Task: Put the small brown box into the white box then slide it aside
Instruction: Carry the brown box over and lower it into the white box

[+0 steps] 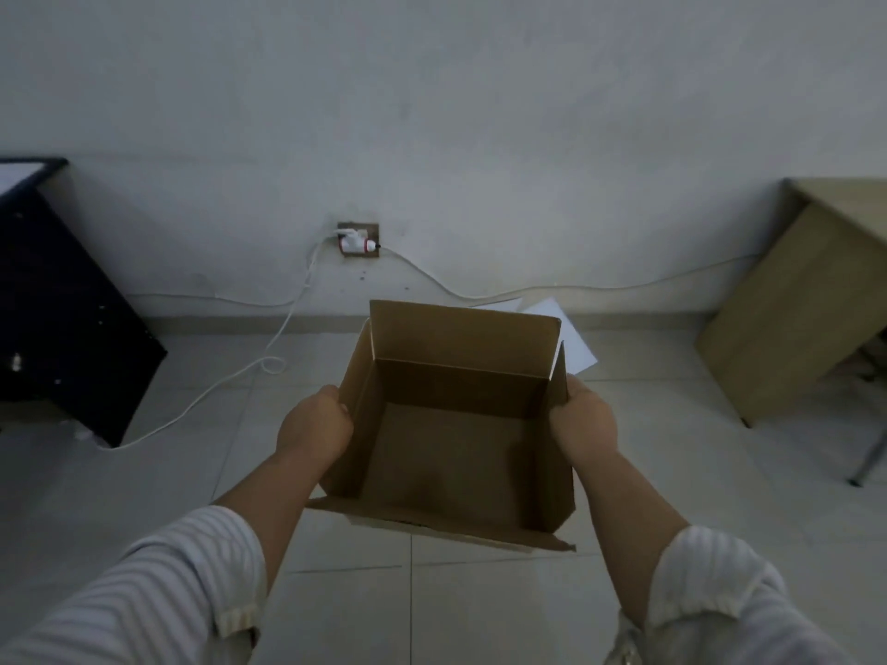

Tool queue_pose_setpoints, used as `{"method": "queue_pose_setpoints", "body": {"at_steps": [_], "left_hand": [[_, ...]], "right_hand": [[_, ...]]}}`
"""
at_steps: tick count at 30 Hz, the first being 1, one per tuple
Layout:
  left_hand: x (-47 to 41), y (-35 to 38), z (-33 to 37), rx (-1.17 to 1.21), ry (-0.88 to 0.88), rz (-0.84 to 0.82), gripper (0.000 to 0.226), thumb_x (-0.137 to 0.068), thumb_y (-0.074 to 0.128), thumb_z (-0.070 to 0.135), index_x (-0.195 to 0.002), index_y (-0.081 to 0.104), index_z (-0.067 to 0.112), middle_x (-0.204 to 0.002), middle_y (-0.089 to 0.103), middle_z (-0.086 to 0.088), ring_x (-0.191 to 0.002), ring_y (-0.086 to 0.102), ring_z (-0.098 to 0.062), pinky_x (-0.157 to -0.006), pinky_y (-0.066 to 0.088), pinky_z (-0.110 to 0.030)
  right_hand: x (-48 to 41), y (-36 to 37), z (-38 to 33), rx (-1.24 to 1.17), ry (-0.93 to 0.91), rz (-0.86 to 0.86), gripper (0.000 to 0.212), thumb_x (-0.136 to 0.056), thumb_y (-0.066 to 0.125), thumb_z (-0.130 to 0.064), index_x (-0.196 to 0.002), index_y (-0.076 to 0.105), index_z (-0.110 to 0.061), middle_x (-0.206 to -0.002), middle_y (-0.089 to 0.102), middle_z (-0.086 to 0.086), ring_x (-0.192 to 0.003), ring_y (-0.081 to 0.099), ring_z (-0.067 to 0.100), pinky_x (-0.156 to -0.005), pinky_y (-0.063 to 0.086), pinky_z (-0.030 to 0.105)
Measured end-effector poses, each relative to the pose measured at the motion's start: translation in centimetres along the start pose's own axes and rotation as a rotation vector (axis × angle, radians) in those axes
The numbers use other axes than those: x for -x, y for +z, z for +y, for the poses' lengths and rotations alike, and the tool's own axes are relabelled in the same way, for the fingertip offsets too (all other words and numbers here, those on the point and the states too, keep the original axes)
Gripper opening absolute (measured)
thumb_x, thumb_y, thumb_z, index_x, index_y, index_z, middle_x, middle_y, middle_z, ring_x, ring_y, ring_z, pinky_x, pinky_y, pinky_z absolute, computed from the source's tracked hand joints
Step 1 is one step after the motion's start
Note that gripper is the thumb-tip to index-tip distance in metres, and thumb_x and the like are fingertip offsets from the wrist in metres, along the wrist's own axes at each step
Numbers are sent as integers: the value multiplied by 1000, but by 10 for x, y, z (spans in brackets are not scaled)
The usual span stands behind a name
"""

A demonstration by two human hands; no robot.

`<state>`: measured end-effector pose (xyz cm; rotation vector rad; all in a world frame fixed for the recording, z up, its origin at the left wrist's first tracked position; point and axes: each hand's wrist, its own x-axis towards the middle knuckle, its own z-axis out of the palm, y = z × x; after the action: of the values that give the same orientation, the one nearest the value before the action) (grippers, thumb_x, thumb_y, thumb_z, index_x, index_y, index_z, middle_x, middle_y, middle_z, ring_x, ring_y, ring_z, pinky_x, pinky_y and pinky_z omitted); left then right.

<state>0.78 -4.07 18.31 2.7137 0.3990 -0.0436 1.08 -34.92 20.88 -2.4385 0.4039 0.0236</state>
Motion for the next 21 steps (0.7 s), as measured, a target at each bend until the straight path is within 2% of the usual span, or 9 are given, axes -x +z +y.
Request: {"method": "queue_pose_setpoints", "body": {"at_steps": [2,6,8,11,14,17,19,21], "left_hand": [[-7,-8,16,17,4,36,15,-96,44,16,-102,56,9,-81,55,-6,-73,55,-23,-60,39,-32],[-25,1,50,48,-21,81,14,-97,46,18,-101,57,10,-81,56,-5,-73,56,-21,-61,40,-30],[-38,13,72,56,-51,90,14,-97,45,18,-100,56,10,-79,55,-4,-72,55,-20,-60,39,-30],[-57,38,109,86,-124,107,14,-97,44,19,-101,56,12,-76,55,-2,-66,53,-16,-56,36,-26],[-73,65,143,106,-192,106,16,-98,44,18,-105,56,11,-81,58,-3,-71,56,-17,-61,39,-27],[-87,90,172,128,-260,113,18,-98,44,18,-109,56,10,-91,64,-10,-76,55,-19,-68,42,-29],[-99,105,185,142,-294,115,18,-98,44,17,-107,56,8,-87,61,-9,-74,53,-19,-67,40,-30],[-113,118,193,139,-321,110,18,-98,43,18,-106,56,7,-89,64,-11,-74,53,-20,-66,41,-30]], "right_hand": [[-12,-16,-3,18,-37,14,31,-85,42,-1,-111,52,-16,-83,58,7,-71,52,23,-50,33,23],[-53,-31,8,2,-69,20,28,-87,44,-3,-111,53,-16,-90,63,9,-78,57,24,-66,41,29],[-87,-36,18,-8,-92,6,30,-88,44,-3,-112,54,-16,-89,62,7,-78,57,24,-66,44,31],[-146,-43,36,0,-153,-44,32,-90,43,-5,-118,52,-19,-91,64,7,-82,60,26,-69,46,31],[-198,-51,54,2,-173,-140,38,-90,44,-7,-125,47,-21,-98,66,12,-85,62,29,-76,53,39],[-240,-56,70,4,-186,-195,49,-89,46,-5,-133,40,-24,-101,65,13,-82,61,29,-70,53,37],[-264,-53,77,-15,-178,-228,55,-89,45,-4,-137,35,-28,-105,66,12,-79,63,28,-64,50,32],[-285,-44,80,-24,-168,-243,55,-90,45,-6,-138,35,-29,-110,66,12,-78,64,26,-64,51,31]]}}
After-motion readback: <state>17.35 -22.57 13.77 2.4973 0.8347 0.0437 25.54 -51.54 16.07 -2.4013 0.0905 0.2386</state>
